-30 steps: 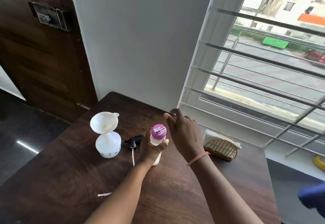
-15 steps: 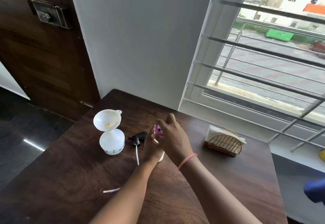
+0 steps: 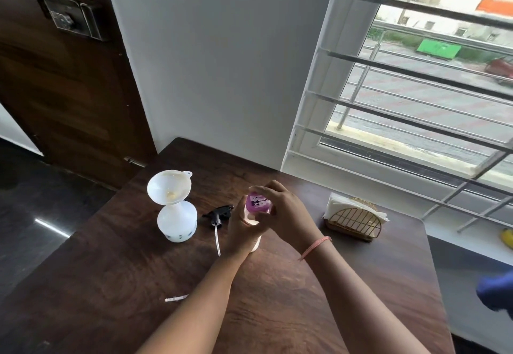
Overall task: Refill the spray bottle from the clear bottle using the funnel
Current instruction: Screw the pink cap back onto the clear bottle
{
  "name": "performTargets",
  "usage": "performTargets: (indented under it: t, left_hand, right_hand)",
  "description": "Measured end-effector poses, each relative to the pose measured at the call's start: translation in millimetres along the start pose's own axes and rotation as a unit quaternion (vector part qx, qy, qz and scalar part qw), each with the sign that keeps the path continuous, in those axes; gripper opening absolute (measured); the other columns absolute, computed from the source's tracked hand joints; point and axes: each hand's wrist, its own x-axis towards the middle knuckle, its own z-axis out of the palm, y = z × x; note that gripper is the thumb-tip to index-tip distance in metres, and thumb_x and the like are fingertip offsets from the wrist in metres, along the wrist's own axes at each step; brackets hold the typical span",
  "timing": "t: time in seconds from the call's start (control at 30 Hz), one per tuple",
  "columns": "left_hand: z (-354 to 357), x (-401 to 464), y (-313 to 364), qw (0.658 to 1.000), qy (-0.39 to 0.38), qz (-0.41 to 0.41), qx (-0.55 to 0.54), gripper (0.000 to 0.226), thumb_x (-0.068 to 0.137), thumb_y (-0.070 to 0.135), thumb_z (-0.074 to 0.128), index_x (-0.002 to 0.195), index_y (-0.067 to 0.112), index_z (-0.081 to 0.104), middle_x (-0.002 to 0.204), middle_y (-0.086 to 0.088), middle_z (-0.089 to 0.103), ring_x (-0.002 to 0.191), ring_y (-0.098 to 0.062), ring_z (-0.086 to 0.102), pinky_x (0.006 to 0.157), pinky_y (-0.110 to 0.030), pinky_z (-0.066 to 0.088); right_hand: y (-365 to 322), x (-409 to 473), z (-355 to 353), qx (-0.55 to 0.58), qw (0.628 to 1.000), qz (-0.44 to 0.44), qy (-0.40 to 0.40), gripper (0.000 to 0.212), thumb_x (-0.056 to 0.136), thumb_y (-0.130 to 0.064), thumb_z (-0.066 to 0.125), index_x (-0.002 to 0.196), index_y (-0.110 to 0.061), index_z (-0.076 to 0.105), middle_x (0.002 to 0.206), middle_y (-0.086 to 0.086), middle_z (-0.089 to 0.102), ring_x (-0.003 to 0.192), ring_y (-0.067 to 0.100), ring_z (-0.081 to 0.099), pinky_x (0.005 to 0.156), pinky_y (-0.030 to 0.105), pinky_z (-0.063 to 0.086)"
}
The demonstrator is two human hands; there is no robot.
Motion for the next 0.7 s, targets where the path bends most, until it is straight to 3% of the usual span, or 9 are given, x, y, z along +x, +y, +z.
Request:
performTargets:
  t: [0.07, 0.13, 0.2, 0.27, 0.33, 0.4, 0.5, 0.6, 0.7]
  left_hand:
    - [1.6, -2.2, 2.3, 1.0, 0.005, 0.009, 0.008, 0.053, 0.058, 0.052, 0.071, 0.105, 0.033, 0.056, 0.094, 0.015, 0.066, 0.089, 0.004, 0.063, 0.077, -0.01, 0.046]
    - [2.5, -5.1, 8.3, 0.999, 0.022, 0.026, 0.023, 0.052, 0.062, 0.04, 0.076, 0.108, 0.024, 0.058, 0.087, 0.021, 0.06, 0.078, 0.01, 0.058, 0.069, 0.0, 0.04]
    - [4.0, -6.5, 13.0, 0.997, 0.041, 0.039, 0.052, 0.049, 0.067, 0.019, 0.081, 0.11, 0.01, 0.061, 0.085, 0.015, 0.059, 0.07, 0.009, 0.052, 0.065, 0.002, 0.037]
    - [6.0, -6.0, 12.5, 0.995, 0.038, 0.053, 0.073, 0.049, 0.068, 0.015, 0.081, 0.111, 0.006, 0.06, 0.09, 0.007, 0.059, 0.073, 0.003, 0.052, 0.065, 0.003, 0.036]
    - [7.2, -4.5, 11.3, 0.995, 0.024, 0.065, 0.066, 0.052, 0.069, 0.017, 0.081, 0.114, 0.006, 0.057, 0.094, 0.003, 0.061, 0.076, 0.003, 0.055, 0.067, 0.003, 0.037]
    - [8.0, -0.6, 11.2, 0.998, 0.01, 0.038, 0.041, 0.056, 0.069, 0.02, 0.081, 0.118, 0.012, 0.055, 0.101, 0.0, 0.064, 0.082, 0.0, 0.057, 0.069, 0.001, 0.038]
    - [8.6, 7.1, 7.7, 1.0, -0.007, -0.02, 0.005, 0.05, 0.069, 0.031, 0.081, 0.109, 0.034, 0.052, 0.101, 0.009, 0.063, 0.09, -0.001, 0.059, 0.074, -0.013, 0.044]
    - [13.3, 13.2, 9.9, 0.998, -0.05, -0.038, 0.001, 0.049, 0.066, 0.044, 0.08, 0.106, 0.033, 0.054, 0.099, 0.009, 0.066, 0.091, -0.006, 0.063, 0.081, -0.027, 0.051]
    - [25.2, 16.2, 26.0, 0.996, -0.086, -0.013, -0.009, 0.051, 0.069, 0.041, 0.08, 0.111, 0.027, 0.056, 0.097, 0.009, 0.065, 0.084, 0.001, 0.063, 0.072, -0.009, 0.046]
  right_hand:
    - [1.0, -3.6, 5.7, -0.037, 0.999, 0.01, 0.024, 0.053, 0.078, -0.033, 0.074, 0.127, -0.036, 0.054, 0.11, -0.016, 0.05, 0.086, 0.013, 0.06, 0.069, 0.032, 0.054]
    - [2.1, -6.4, 8.1, -0.065, 0.997, 0.019, 0.033, 0.054, 0.079, -0.037, 0.071, 0.129, -0.038, 0.051, 0.11, -0.017, 0.048, 0.084, 0.013, 0.06, 0.065, 0.03, 0.052]
    - [2.3, -8.4, 7.1, -0.092, 0.995, 0.025, 0.032, 0.055, 0.079, -0.042, 0.07, 0.13, -0.04, 0.049, 0.11, -0.016, 0.048, 0.082, 0.013, 0.061, 0.064, 0.03, 0.052]
    - [5.3, -8.7, 4.9, -0.098, 0.994, 0.036, 0.032, 0.057, 0.079, -0.045, 0.071, 0.131, -0.041, 0.049, 0.111, -0.016, 0.05, 0.083, 0.011, 0.061, 0.066, 0.031, 0.055]
    - [11.8, -8.2, 2.6, -0.043, 0.998, 0.043, 0.028, 0.058, 0.079, -0.04, 0.073, 0.131, -0.042, 0.048, 0.116, -0.016, 0.053, 0.09, 0.007, 0.06, 0.071, 0.031, 0.056]
    - [21.2, -10.2, 5.5, 0.098, 0.994, 0.054, -0.002, 0.058, 0.086, -0.022, 0.069, 0.136, -0.039, 0.045, 0.123, -0.015, 0.052, 0.087, 0.0, 0.056, 0.076, 0.026, 0.053]
    - [39.5, -23.7, 22.0, 0.332, 0.933, 0.135, 0.005, 0.06, 0.094, 0.002, 0.051, 0.14, -0.034, 0.038, 0.13, -0.006, 0.051, 0.073, 0.005, 0.058, 0.066, 0.023, 0.049]
    - [54.2, -42.4, 38.0, 0.343, 0.916, 0.206, -0.016, 0.074, 0.083, 0.016, 0.048, 0.131, -0.039, 0.037, 0.127, -0.007, 0.05, 0.095, 0.016, 0.059, 0.068, 0.018, 0.048]
    - [53.2, -45.6, 51.3, 0.349, 0.914, 0.203, -0.049, 0.078, 0.076, 0.008, 0.068, 0.134, -0.033, 0.036, 0.119, -0.018, 0.055, 0.1, 0.001, 0.061, 0.075, 0.015, 0.048]
